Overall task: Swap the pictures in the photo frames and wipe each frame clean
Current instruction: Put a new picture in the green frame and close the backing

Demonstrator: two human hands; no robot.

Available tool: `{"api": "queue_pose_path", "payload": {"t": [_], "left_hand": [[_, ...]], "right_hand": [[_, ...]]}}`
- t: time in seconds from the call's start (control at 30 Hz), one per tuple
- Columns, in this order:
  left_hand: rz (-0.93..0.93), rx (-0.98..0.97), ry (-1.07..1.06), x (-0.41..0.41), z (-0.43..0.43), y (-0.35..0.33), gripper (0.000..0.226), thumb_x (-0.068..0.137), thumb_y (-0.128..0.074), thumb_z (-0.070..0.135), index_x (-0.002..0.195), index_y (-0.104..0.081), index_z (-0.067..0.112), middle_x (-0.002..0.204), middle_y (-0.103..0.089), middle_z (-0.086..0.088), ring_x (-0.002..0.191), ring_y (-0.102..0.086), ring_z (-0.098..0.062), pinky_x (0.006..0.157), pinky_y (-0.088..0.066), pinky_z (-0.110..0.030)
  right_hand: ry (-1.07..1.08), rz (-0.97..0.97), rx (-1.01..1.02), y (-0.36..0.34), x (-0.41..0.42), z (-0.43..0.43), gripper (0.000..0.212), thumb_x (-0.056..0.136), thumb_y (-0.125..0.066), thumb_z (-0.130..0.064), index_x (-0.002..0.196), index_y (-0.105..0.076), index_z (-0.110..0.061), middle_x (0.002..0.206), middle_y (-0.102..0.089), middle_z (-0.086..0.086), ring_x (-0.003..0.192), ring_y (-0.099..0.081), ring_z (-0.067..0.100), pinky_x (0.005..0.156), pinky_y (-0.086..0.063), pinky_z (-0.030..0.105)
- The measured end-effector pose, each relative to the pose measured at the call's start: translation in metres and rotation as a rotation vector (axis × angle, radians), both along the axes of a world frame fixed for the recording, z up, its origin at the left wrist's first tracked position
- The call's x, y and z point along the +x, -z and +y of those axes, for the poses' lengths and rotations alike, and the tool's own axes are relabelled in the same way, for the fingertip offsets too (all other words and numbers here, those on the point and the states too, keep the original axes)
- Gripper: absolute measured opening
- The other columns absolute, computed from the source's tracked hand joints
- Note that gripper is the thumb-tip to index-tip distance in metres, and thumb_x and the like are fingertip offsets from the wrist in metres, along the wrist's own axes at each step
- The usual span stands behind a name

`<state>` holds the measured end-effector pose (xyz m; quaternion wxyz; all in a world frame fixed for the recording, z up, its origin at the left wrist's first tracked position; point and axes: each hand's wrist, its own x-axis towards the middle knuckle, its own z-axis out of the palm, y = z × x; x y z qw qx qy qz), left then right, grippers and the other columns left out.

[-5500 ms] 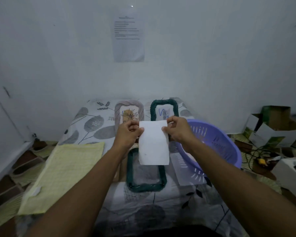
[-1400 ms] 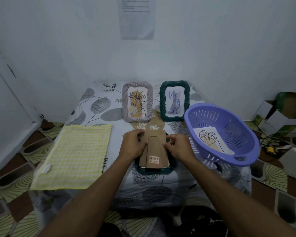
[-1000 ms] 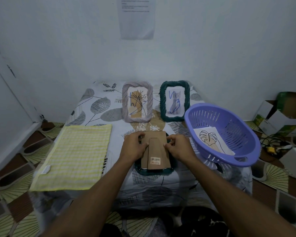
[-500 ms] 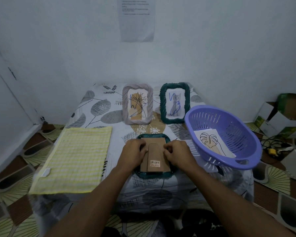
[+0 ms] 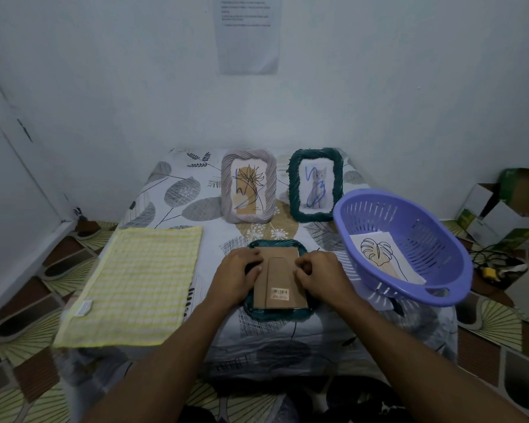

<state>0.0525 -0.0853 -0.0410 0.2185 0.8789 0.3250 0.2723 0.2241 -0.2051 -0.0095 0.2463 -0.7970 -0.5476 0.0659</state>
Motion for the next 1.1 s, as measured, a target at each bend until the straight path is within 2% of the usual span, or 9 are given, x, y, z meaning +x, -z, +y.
{"api": "queue_pose_path", "payload": {"t": [0.1,0.17,0.27,0.37,0.5,0.67,0.83,0.97,1.1], "left_hand": [[0.008,-0.017,0.014,0.002,0.007,-0.002,0.023,0.085,-0.066,0.02,0.106,-0.07,0.012,0.125,-0.059,-0.003,0.118,-0.048,-0.019,0.098,-0.036,-0.028],[0.019,-0.015,0.016,0.005,0.013,-0.004,0.02,0.084,-0.067,0.019,0.102,-0.067,0.012,0.123,-0.055,-0.004,0.118,-0.043,-0.02,0.098,-0.033,-0.026],[-0.02,-0.013,-0.033,0.01,0.019,-0.005,0.018,0.086,-0.063,0.019,0.104,-0.062,0.013,0.115,-0.054,-0.004,0.109,-0.044,-0.02,0.095,-0.037,-0.03],[-0.037,-0.037,-0.075,0.015,0.024,-0.003,0.025,0.086,-0.063,0.021,0.111,-0.061,0.015,0.114,-0.055,-0.005,0.107,-0.046,-0.022,0.09,-0.038,-0.031],[-0.006,-0.047,-0.081,0.018,0.029,0.0,0.033,0.086,-0.065,0.028,0.117,-0.063,0.017,0.116,-0.058,-0.005,0.109,-0.047,-0.022,0.093,-0.041,-0.037],[-0.011,-0.096,-0.05,0.017,0.036,-0.002,0.03,0.083,-0.069,0.027,0.111,-0.065,0.016,0.113,-0.059,-0.004,0.106,-0.049,-0.023,0.093,-0.044,-0.04],[0.0,-0.121,0.005,0.015,0.042,-0.004,0.028,0.08,-0.073,0.025,0.105,-0.065,0.015,0.106,-0.059,-0.002,0.101,-0.05,-0.023,0.089,-0.044,-0.038],[-0.001,-0.117,0.038,0.014,0.044,-0.004,0.027,0.08,-0.074,0.026,0.103,-0.065,0.016,0.104,-0.059,-0.001,0.101,-0.051,-0.023,0.088,-0.043,-0.039],[-0.012,-0.093,0.056,0.012,0.043,-0.005,0.021,0.079,-0.074,0.026,0.096,-0.065,0.017,0.099,-0.057,0.003,0.097,-0.053,-0.022,0.087,-0.045,-0.04]], "right_hand": [[-0.009,0.003,0.001,0.0,0.005,0.004,0.016,0.087,-0.064,-0.027,0.091,-0.074,-0.015,0.087,-0.066,0.002,0.081,-0.06,0.018,0.073,-0.05,0.03],[0.007,0.015,0.015,-0.001,0.009,0.009,0.017,0.087,-0.064,-0.027,0.099,-0.071,-0.017,0.096,-0.058,0.002,0.087,-0.056,0.018,0.075,-0.045,0.028],[0.045,0.033,0.051,0.001,0.015,0.021,0.025,0.087,-0.066,-0.025,0.11,-0.066,-0.018,0.108,-0.052,0.003,0.095,-0.05,0.015,0.08,-0.037,0.025],[0.064,0.085,0.056,0.005,0.02,0.029,0.033,0.088,-0.066,-0.026,0.119,-0.063,-0.018,0.117,-0.051,0.003,0.103,-0.053,0.019,0.088,-0.042,0.028],[0.041,0.083,0.038,0.012,0.025,0.033,0.041,0.087,-0.066,-0.028,0.126,-0.062,-0.016,0.116,-0.055,0.007,0.104,-0.057,0.023,0.093,-0.047,0.034],[0.025,0.116,0.053,0.015,0.03,0.034,0.038,0.086,-0.068,-0.031,0.121,-0.065,-0.018,0.114,-0.058,0.008,0.102,-0.059,0.023,0.092,-0.05,0.041],[-0.016,0.105,0.042,0.012,0.035,0.035,0.029,0.086,-0.069,-0.028,0.113,-0.067,-0.018,0.108,-0.061,0.01,0.094,-0.06,0.023,0.083,-0.049,0.034],[-0.037,0.106,0.068,0.011,0.034,0.033,0.024,0.086,-0.069,-0.028,0.107,-0.069,-0.018,0.102,-0.062,0.01,0.087,-0.059,0.022,0.079,-0.05,0.036],[-0.061,0.072,0.091,0.01,0.032,0.031,0.017,0.088,-0.067,-0.025,0.102,-0.071,-0.017,0.098,-0.063,0.009,0.084,-0.058,0.019,0.074,-0.045,0.029]]}}
